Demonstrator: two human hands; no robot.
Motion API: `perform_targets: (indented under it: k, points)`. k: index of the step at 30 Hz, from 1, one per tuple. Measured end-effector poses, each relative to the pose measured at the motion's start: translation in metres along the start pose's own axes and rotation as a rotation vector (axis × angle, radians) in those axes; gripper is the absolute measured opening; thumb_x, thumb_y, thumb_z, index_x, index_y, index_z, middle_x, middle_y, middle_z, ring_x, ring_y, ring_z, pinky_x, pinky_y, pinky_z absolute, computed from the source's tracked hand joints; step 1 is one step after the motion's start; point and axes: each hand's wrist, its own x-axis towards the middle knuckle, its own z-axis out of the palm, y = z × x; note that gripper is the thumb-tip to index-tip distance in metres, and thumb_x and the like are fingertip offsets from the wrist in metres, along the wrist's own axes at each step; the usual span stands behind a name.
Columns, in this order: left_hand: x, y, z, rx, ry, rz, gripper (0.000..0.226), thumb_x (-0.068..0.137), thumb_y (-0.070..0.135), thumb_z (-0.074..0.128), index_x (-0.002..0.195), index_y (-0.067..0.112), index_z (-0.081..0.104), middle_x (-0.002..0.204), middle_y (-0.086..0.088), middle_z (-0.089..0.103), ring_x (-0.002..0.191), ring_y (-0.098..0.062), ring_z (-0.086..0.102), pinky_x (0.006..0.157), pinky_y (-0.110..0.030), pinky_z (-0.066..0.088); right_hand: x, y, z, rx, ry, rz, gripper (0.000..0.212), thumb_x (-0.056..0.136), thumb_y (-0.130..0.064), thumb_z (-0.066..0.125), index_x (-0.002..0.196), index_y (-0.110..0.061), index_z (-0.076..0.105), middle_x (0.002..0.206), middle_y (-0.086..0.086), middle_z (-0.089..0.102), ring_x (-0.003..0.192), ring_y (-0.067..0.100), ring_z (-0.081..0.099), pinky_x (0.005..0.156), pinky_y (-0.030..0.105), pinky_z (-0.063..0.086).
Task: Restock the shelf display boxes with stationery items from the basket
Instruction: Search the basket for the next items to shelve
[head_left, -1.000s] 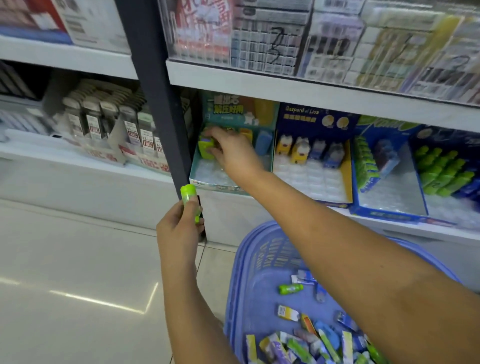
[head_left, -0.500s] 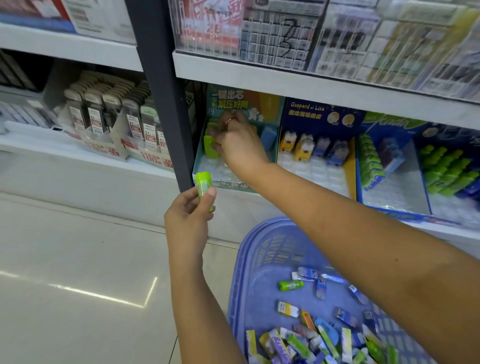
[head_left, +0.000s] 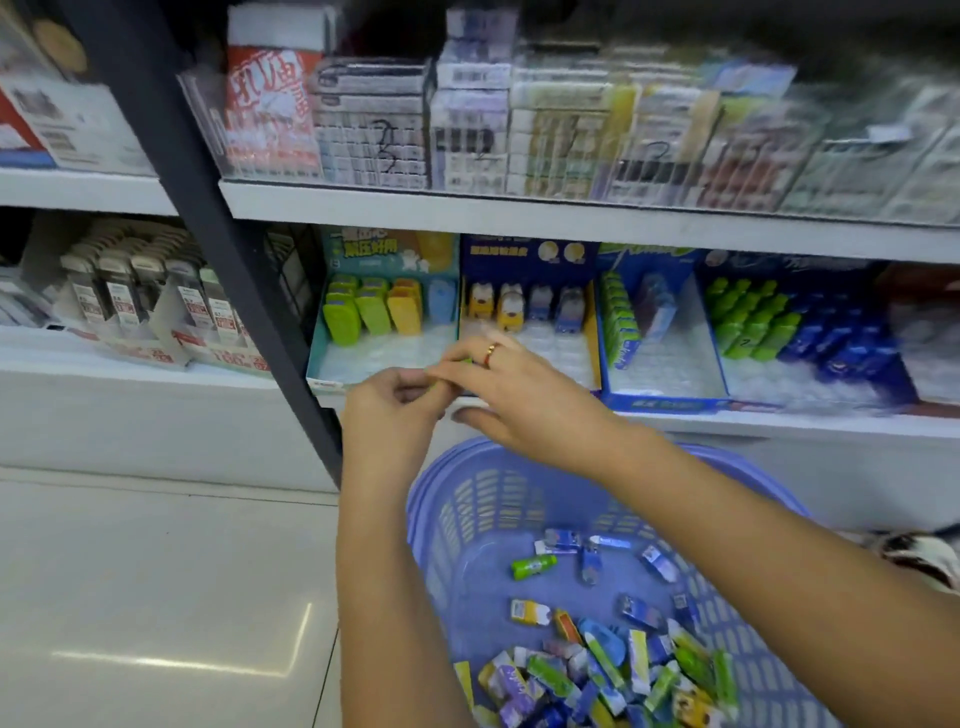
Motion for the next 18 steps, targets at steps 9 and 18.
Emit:
perform_targets:
  k: [9,18]
  points:
    - [-0.037,0.021,0.123,0.091,-0.364,0.234,0.029,0.092,0.028,0.059,0.117,0.016,0.064,0.111,0.001,0.068,0.098,-0.007,0.062,0.088,-0.022,0.051,-0.116,0.1,-0.041,0.026,0.502,0.468,0.026,0.084,-0.026,0.068,0.105,-0.01,0.065,0.09,0.002,0.064,0.077,0.014,0.058,0.074,0.014,0.04]
    - [-0.027,-0.013,0.166,0.635,-0.508,0.546,0.053,0.093,0.022,0.054,0.143,0.013,0.038,0.153,-0.002,0.032,0.144,-0.015,0.02,0.113,-0.018,0.01,-0.162,0.188,-0.043,0.241,0.694,0.895,0.019,0.084,-0.011,0.068,0.1,-0.002,0.062,0.08,0.004,0.066,0.076,0.017,0.063,0.068,0.008,0.041]
